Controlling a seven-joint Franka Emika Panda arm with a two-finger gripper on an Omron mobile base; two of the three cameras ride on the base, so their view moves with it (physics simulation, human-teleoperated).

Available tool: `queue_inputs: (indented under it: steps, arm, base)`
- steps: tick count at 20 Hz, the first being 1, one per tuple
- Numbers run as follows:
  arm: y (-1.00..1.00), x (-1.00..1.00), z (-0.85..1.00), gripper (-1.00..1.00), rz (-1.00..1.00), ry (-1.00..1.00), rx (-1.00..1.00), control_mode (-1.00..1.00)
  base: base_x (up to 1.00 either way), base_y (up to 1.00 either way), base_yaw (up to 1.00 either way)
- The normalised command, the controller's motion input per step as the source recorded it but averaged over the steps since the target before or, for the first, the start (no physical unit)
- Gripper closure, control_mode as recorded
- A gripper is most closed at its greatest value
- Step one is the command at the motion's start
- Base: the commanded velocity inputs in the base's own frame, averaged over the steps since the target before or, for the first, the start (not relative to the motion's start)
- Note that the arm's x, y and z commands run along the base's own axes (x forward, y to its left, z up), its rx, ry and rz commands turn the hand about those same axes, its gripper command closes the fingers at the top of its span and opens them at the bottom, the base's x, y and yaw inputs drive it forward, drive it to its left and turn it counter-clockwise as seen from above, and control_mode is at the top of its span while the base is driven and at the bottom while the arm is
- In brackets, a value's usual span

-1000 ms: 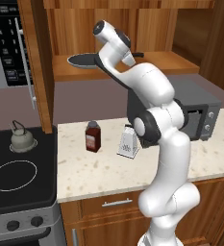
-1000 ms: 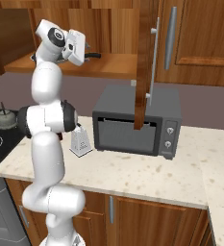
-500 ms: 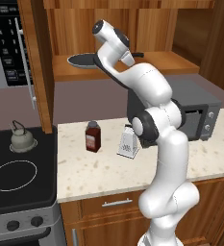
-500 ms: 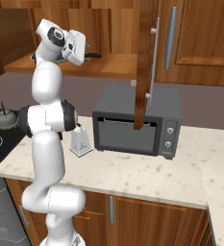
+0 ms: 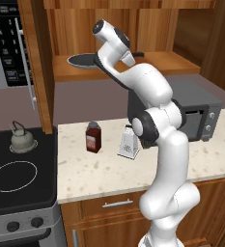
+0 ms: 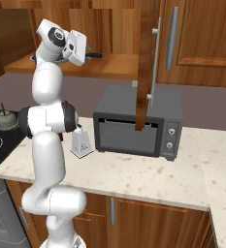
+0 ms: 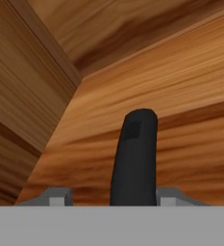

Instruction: Pick the pan from the cabinet and place it on the stove. Then turn on the stove burner for the pan.

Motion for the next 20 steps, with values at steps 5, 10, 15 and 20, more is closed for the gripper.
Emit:
queue_inputs:
  steps: [5, 10, 15, 20]
  arm:
    - [0.0, 0.0, -0.19, 1.0, 0.01, 0.0, 0.02, -1.0]
    - [0.0, 0.0, -0.15, 1.0, 0.01, -0.02, 0.01, -1.0]
    - [0.02, -0.1, -0.07, 1.0, 0.02, -0.11, 0.0, -1.0]
    - [0.04, -0.24, -0.14, 1.0, 0.0, -0.16, 0.0, -1.0]
  base:
    - [0.0, 0.0, 0.0]
    - [0.0, 0.0, 0.0]
    - [0.0, 0.0, 0.0]
    - [0.0, 0.0, 0.0]
